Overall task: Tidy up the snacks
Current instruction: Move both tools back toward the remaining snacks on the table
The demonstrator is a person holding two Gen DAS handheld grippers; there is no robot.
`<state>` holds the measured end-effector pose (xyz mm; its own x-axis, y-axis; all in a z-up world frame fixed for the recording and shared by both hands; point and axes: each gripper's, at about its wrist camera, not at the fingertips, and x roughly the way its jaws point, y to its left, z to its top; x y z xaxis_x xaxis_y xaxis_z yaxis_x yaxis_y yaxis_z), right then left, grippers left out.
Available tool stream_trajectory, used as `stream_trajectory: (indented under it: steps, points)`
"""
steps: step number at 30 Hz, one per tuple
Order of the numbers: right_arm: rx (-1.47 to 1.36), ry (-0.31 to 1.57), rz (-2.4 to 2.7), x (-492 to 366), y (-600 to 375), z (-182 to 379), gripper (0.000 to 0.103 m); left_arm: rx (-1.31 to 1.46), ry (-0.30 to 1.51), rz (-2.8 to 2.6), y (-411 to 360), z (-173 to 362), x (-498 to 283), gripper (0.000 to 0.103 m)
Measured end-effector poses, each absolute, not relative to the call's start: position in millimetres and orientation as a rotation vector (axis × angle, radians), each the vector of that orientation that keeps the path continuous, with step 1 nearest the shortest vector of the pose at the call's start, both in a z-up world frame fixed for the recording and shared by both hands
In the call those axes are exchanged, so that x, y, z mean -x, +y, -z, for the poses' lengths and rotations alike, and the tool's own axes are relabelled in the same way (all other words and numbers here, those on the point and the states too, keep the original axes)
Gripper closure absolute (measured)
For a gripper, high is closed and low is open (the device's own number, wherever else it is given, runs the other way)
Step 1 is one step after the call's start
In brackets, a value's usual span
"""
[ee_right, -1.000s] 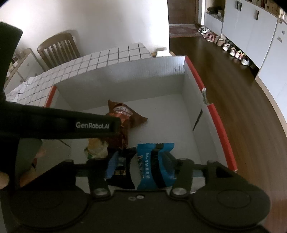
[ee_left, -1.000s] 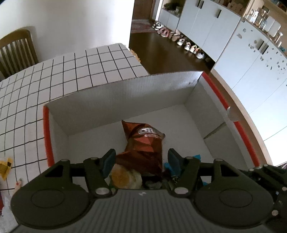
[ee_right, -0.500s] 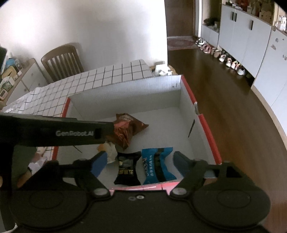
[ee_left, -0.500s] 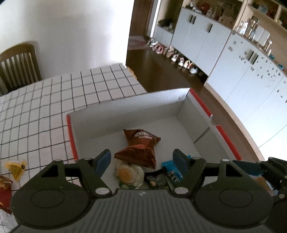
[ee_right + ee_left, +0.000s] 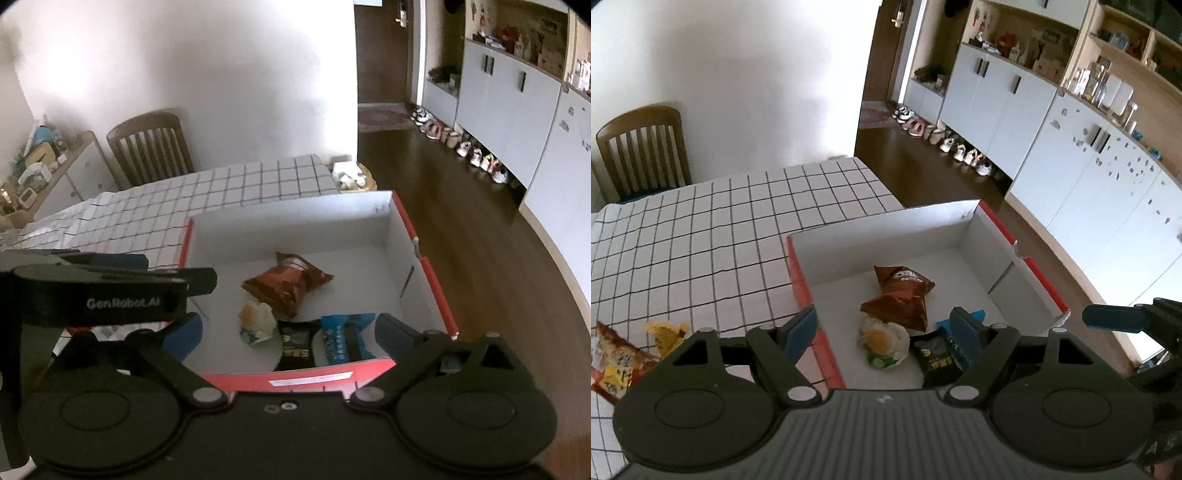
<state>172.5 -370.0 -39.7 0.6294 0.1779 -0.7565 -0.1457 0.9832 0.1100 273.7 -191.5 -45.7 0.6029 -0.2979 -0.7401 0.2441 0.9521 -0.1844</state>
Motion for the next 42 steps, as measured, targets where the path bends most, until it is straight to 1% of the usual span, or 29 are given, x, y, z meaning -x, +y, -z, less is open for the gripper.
stream_trajectory:
  steps: [5,6,8,13,14,15,16,26,34,42]
  points:
    - [-0.037,0.856,-0.198,-161.9,-358.9,32.4,0.002,0.070,0.855,0.313,-164.7,36.6,-258.2,0.023]
    - [-0.038,0.853,-0.200,-159.8,-356.5,31.5,0.002,0.076,0.855,0.311,-158.2,35.2,-255.3,0.017]
    - [-0.039,0.844,-0.200,-155.4,-351.5,28.8,0.002,0.092,0.852,0.307,-145.0,32.5,-248.7,0.013]
    - [-0.059,0.832,-0.224,-145.0,-334.4,23.0,0.001,0.076,0.828,0.279,-114.0,26.0,-230.9,0.013]
    - [-0.064,0.830,-0.234,-143.2,-329.5,21.8,0.001,0.074,0.827,0.276,-107.4,25.1,-227.5,0.010]
    - [-0.065,0.828,-0.241,-141.7,-324.9,20.9,0.001,0.074,0.830,0.270,-101.8,24.7,-224.8,0.003]
    - [-0.066,0.825,-0.248,-139.9,-319.2,19.7,0.001,0.079,0.833,0.263,-94.4,24.2,-221.3,0.000]
    - [-0.055,0.833,-0.314,-129.4,-257.8,21.0,0.001,0.082,0.809,0.188,-19.0,20.5,-194.7,0.000]
    - [-0.070,0.876,-0.306,-129.9,-216.2,38.0,0.001,0.095,0.821,0.137,41.6,33.7,-195.4,0.000]
    - [-0.106,0.923,-0.253,-135.8,-182.8,60.5,0.001,0.052,0.837,0.160,74.8,56.6,-200.4,0.000]
